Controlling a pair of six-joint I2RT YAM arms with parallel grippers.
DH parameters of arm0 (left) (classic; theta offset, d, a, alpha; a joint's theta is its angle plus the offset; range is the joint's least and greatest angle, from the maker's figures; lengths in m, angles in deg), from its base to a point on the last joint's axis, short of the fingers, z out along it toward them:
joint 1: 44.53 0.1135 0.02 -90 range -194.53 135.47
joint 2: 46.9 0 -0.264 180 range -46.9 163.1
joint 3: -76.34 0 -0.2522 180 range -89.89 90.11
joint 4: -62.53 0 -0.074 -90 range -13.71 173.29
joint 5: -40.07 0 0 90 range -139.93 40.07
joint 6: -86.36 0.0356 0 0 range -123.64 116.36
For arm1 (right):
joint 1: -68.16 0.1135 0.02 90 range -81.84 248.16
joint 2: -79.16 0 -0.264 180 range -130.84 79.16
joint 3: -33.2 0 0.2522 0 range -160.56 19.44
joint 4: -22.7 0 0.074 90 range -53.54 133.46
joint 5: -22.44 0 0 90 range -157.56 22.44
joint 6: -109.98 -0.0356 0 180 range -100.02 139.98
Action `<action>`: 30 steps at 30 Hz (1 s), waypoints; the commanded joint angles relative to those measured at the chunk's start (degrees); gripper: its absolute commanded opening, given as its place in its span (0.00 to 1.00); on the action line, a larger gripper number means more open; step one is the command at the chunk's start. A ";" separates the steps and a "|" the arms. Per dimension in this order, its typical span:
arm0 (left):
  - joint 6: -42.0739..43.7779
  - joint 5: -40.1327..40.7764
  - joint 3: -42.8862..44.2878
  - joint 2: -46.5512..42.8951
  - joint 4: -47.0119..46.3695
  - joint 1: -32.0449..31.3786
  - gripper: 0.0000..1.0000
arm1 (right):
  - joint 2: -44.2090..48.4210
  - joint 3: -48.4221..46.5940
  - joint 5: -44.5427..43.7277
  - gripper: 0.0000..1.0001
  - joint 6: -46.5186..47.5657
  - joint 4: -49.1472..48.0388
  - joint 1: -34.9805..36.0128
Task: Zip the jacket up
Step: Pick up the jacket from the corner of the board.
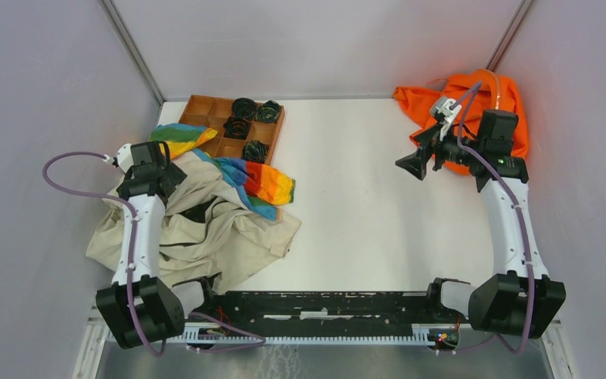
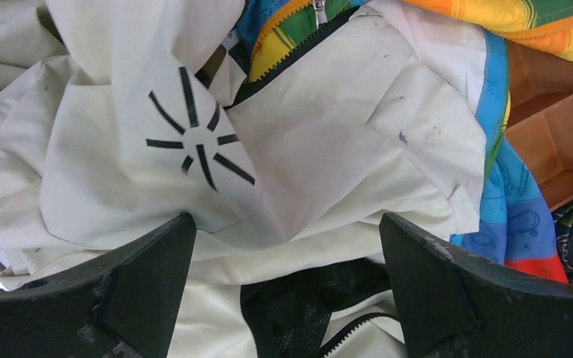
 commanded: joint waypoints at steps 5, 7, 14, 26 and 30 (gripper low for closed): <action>-0.48 -0.60 2.78 3.80 -2.86 0.75 0.98 | 0.30 0.74 0.43 0.98 1.92 0.16 0.29; -0.87 -1.25 2.85 3.88 -2.01 0.75 0.98 | 0.22 0.85 0.33 0.98 2.03 0.17 0.29; -2.56 5.85 1.55 6.10 -1.27 0.83 0.98 | 0.27 1.29 0.51 0.98 2.78 0.64 0.24; -0.10 4.75 4.11 10.38 -4.38 4.04 0.34 | 0.30 0.11 -0.72 0.98 9.34 6.75 0.28; 2.97 1.97 8.34 3.65 -4.92 4.04 0.07 | 0.21 -0.37 -0.46 0.98 9.49 6.98 0.29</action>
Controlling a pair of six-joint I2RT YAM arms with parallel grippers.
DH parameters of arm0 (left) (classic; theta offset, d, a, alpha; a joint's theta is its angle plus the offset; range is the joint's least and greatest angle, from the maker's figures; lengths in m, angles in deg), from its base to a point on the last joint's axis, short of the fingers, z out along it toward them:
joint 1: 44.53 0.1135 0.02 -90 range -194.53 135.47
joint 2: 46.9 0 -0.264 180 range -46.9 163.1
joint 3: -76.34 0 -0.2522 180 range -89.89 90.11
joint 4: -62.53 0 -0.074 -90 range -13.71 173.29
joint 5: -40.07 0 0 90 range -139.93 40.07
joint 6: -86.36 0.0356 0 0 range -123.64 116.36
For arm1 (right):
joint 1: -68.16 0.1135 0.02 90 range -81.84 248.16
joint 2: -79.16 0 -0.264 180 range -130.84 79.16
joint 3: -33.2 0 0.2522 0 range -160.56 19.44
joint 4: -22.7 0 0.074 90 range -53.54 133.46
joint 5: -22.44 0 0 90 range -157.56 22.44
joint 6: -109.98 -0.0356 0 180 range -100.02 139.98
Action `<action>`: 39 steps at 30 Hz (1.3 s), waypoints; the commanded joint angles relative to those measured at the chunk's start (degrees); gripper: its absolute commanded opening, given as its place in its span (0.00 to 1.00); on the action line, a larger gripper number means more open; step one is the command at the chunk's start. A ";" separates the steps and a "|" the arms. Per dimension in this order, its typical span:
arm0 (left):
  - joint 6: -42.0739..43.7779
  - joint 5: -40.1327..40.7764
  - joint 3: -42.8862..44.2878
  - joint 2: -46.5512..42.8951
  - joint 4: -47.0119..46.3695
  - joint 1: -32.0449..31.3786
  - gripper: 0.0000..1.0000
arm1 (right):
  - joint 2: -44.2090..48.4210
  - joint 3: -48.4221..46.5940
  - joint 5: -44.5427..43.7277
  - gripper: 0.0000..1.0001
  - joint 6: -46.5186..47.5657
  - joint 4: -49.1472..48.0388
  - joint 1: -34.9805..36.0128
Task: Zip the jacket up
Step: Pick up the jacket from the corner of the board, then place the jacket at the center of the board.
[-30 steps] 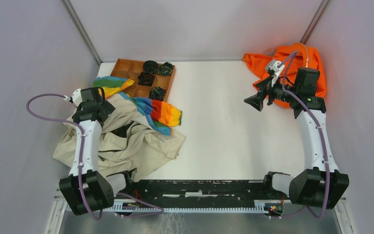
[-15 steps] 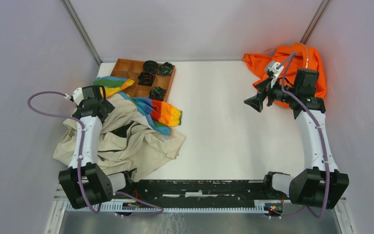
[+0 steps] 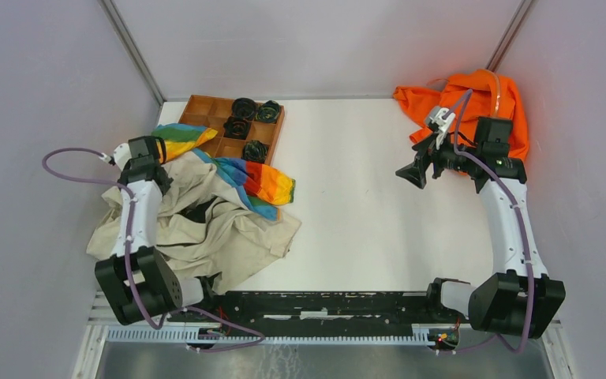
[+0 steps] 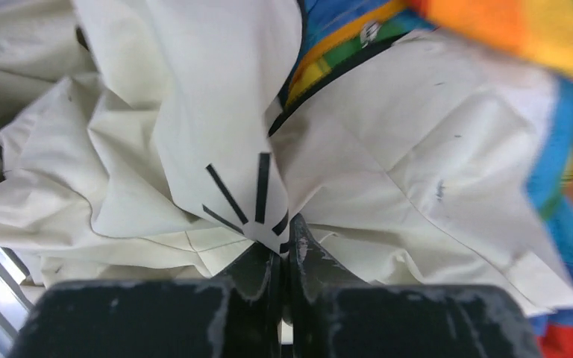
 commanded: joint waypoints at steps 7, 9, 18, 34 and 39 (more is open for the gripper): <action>1.25 -15.26 21.91 -14.10 -3.32 -0.91 0.02 | -1.81 -6.07 1.59 0.98 1.94 2.82 0.18; -0.80 -22.88 25.77 -15.00 -7.80 -2.01 0.02 | -2.49 -7.75 1.89 0.98 2.27 3.96 0.18; -9.49 -41.22 62.58 -3.14 -13.87 -10.18 0.02 | -0.23 -7.64 7.33 0.98 4.67 2.23 0.48; -16.00 -40.94 81.43 16.41 -38.26 -41.63 0.02 | 5.96 -1.25 8.34 0.98 -19.12 -40.98 19.12; -8.67 -34.06 82.89 24.28 -41.37 -54.82 0.02 | 9.79 7.94 0.85 0.98 -41.83 -70.31 21.92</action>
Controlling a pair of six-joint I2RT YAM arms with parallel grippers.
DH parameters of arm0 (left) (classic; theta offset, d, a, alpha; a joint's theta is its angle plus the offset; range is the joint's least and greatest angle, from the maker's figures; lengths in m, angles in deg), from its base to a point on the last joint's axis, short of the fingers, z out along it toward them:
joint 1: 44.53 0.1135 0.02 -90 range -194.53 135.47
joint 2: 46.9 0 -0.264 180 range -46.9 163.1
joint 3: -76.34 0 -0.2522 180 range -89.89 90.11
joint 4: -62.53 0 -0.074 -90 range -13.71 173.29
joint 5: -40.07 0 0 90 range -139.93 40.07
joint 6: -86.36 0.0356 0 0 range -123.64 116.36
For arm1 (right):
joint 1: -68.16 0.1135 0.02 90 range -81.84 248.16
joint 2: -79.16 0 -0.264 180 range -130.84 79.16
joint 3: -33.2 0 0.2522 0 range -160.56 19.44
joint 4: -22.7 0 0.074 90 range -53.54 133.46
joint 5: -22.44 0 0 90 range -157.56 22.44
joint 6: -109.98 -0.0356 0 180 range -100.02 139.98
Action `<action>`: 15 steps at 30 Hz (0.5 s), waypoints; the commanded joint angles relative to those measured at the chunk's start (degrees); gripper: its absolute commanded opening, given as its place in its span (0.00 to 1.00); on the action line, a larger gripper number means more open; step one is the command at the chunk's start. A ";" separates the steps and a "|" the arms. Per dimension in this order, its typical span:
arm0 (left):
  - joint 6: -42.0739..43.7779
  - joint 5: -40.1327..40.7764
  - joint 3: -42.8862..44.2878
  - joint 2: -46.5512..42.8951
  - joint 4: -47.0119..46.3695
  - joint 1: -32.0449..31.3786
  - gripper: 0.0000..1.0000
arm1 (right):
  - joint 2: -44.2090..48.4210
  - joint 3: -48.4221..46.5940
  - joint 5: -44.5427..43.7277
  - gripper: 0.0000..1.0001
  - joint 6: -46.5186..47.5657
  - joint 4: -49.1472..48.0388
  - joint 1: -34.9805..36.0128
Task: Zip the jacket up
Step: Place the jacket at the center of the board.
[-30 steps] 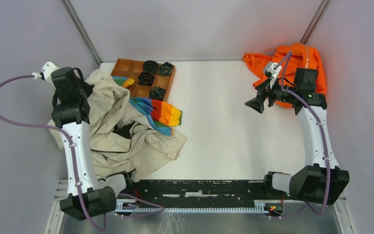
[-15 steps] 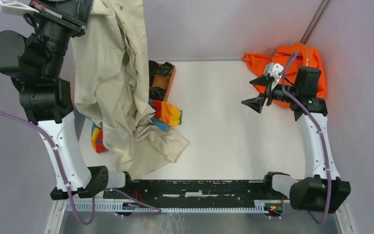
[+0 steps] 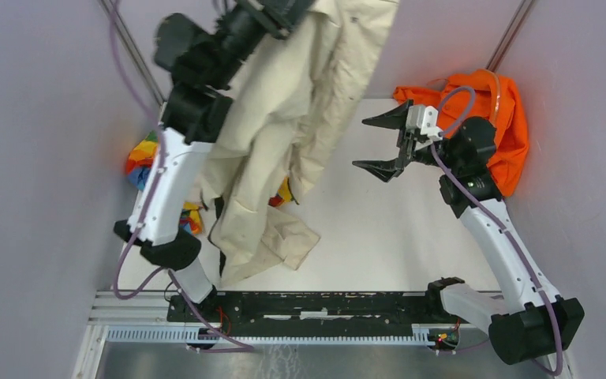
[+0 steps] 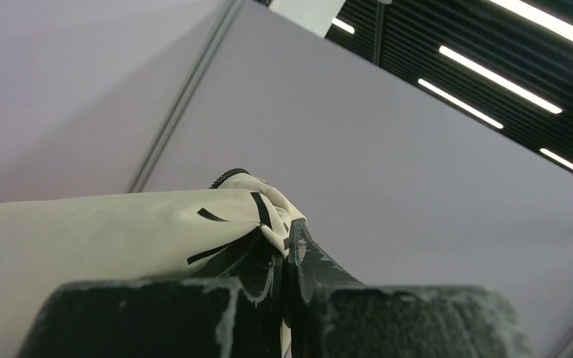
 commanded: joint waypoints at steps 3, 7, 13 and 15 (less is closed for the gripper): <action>4.66 7.11 5.01 8.77 -10.44 -8.73 0.02 | 4.12 7.60 -9.17 0.98 -26.55 -31.76 1.59; 2.11 6.91 8.11 13.81 -12.92 -11.50 0.02 | 6.03 11.75 -20.83 0.98 -29.37 -30.84 2.73; 3.88 7.45 7.26 13.09 -11.80 -12.47 0.02 | 4.44 3.90 -33.74 0.21 -19.34 -16.67 1.32; 6.76 8.90 5.50 10.69 -9.82 -12.48 0.02 | 3.45 -1.15 -35.30 0.06 -17.24 -14.47 -1.79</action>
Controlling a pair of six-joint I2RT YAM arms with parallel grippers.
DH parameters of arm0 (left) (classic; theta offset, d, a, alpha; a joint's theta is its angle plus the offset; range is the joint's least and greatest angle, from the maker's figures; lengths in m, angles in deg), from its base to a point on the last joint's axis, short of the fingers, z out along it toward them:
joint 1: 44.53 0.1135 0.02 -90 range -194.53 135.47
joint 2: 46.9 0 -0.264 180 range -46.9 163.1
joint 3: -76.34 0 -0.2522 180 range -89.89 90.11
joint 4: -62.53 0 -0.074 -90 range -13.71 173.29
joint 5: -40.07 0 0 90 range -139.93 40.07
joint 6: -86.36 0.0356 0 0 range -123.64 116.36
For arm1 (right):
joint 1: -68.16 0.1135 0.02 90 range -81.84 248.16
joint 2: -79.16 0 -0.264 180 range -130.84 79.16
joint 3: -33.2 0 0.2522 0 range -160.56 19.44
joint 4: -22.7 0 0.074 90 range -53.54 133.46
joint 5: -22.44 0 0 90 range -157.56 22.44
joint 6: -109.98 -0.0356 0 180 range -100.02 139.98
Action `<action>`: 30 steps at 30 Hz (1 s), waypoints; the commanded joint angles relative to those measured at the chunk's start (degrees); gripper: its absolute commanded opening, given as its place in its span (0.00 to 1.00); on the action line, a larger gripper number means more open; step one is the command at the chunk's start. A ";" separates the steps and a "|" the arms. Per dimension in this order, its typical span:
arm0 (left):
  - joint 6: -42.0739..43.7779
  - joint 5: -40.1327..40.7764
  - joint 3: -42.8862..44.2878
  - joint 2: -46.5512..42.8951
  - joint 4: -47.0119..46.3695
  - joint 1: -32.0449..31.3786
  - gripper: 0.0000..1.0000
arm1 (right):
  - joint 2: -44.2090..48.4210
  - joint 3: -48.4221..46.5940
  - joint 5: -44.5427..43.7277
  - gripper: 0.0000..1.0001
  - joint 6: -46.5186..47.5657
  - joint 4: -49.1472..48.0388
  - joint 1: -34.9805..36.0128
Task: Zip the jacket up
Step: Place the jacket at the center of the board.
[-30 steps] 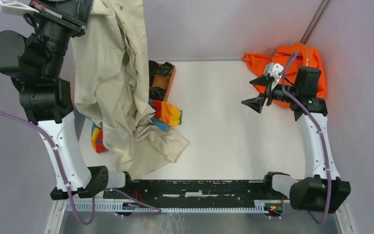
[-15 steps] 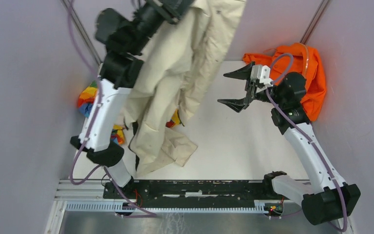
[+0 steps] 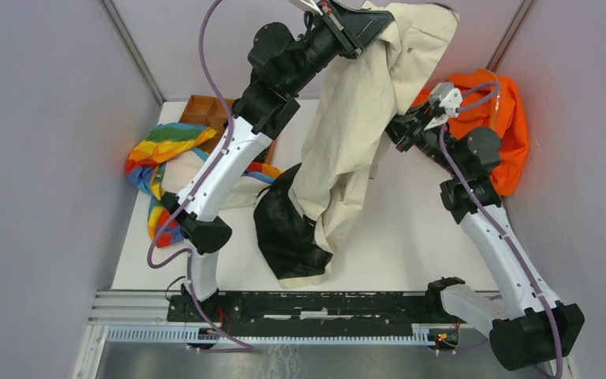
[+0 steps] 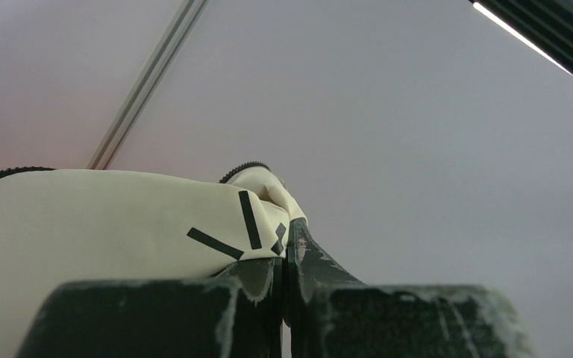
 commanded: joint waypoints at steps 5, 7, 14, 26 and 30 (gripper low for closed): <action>12.00 8.72 -5.05 -12.78 -3.24 -0.03 0.02 | -6.92 -28.27 -7.44 0.00 3.82 6.64 -15.46; 14.67 11.02 -6.70 -14.23 -2.28 -0.04 0.02 | -9.35 -36.34 -6.82 0.00 5.31 8.84 -17.96; 19.75 13.64 -9.90 -15.89 2.18 -0.02 0.02 | -16.33 -58.00 -14.16 0.00 15.67 16.85 -19.24; 23.01 14.68 -18.99 -17.77 10.31 0.98 0.02 | -14.49 -44.55 -3.83 0.00 22.37 19.28 -19.60; 24.08 16.84 -24.27 -19.82 14.69 1.84 0.02 | -13.26 -39.01 6.94 0.10 24.98 20.37 -19.60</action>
